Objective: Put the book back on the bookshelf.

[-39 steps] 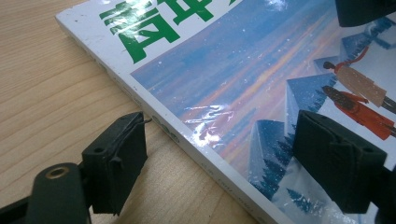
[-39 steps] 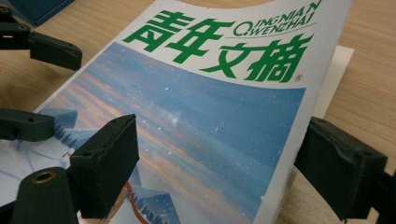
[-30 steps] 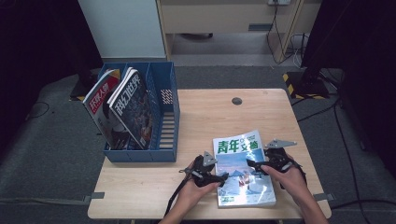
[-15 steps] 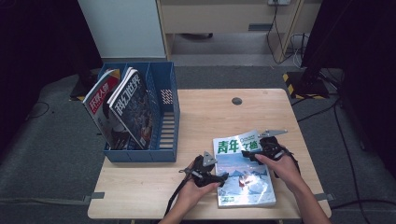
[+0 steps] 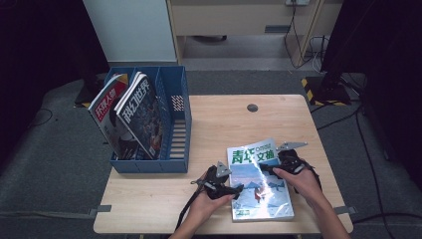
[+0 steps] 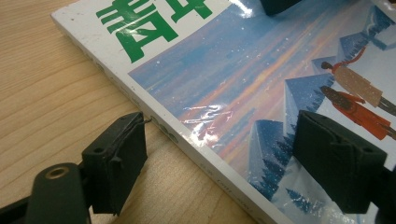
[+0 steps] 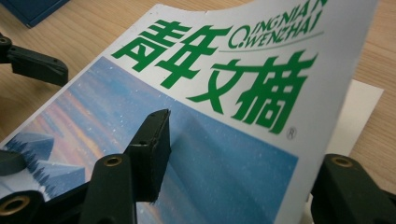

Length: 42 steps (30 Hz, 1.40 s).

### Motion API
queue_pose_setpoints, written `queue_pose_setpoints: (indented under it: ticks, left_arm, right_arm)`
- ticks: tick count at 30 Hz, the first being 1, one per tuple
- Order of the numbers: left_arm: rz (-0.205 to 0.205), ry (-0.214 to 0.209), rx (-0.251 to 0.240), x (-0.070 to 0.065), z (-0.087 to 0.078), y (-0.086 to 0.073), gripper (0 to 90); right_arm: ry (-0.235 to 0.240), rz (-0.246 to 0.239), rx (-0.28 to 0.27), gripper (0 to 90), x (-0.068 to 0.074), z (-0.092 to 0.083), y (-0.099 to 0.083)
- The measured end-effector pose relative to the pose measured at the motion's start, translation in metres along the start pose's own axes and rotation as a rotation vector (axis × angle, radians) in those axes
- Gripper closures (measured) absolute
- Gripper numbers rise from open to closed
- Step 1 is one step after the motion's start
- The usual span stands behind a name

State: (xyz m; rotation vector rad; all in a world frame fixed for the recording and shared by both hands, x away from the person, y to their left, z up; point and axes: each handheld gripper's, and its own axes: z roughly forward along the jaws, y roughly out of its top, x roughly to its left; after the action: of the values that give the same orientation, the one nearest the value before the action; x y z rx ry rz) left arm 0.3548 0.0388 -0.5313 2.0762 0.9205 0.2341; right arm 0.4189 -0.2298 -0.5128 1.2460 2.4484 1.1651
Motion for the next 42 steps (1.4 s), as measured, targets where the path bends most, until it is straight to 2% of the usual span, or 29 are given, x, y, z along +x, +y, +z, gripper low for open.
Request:
queue_pose_setpoints:
  ticks: [2, 4, 6, 10, 14, 16, 17, 19, 20, 22, 30, 32, 36, 42]
  left_arm:
    - [-0.004, -0.003, 0.001, 0.000, 0.000, 0.000, 16.5]
    - [-0.004, -0.004, 0.000, 0.000, 0.000, 0.000, 16.5]
    - [-0.001, -0.001, 0.000, 0.000, 0.000, 0.000, 16.5]
    - [0.003, -0.001, 0.002, 0.000, 0.000, 0.000, 16.6]
    - [0.028, 0.017, 0.014, 0.001, -0.002, 0.004, 16.8]
    - [0.018, 0.015, 0.014, 0.004, -0.004, 0.005, 16.8]
    - [-0.006, 0.005, 0.007, 0.006, -0.004, 0.006, 16.7]
    - [-0.083, -0.023, -0.016, 0.012, -0.005, 0.009, 16.7]
    - [-0.102, -0.030, -0.023, 0.014, -0.005, 0.011, 16.7]
    - [-0.089, -0.017, -0.018, 0.017, -0.003, 0.014, 16.7]
    - [-0.097, -0.012, 0.010, 0.025, 0.008, 0.014, 16.2]
    - [-0.100, -0.008, 0.018, 0.026, 0.010, 0.013, 16.2]
    - [-0.105, -0.014, 0.008, 0.028, 0.012, 0.014, 15.9]
    - [-0.108, -0.028, -0.003, 0.030, 0.015, 0.016, 14.8]
  right_arm:
    - [0.010, 0.005, 0.009, 40.3, 0.000, 0.004, 0.002]
    - [0.007, -0.008, 0.007, 42.4, 0.000, 0.006, 0.003]
    - [0.006, -0.017, 0.008, 50.6, 0.000, 0.005, 0.006]
    - [0.007, 0.006, -0.032, 67.6, -0.002, -0.002, 0.008]
    - [0.014, 0.030, -0.047, 77.9, -0.002, -0.010, 0.011]
    - [0.017, 0.028, -0.048, 81.1, -0.001, -0.012, 0.013]
    - [0.019, 0.029, -0.046, 82.2, 0.000, -0.013, 0.014]
    - [0.019, 0.026, -0.042, 83.8, 0.001, -0.015, 0.016]
    - [0.019, 0.025, -0.045, 84.4, 0.002, -0.016, 0.017]
    - [0.016, 0.020, -0.046, 85.1, 0.004, -0.018, 0.019]
    - [-0.002, 0.010, -0.018, 85.4, 0.009, -0.021, 0.027]
    - [-0.004, 0.032, -0.004, 85.5, 0.009, -0.019, 0.028]
    - [-0.005, 0.036, 0.002, 85.5, 0.011, -0.021, 0.032]
    - [-0.007, 0.000, 0.001, 85.7, 0.022, -0.029, 0.046]
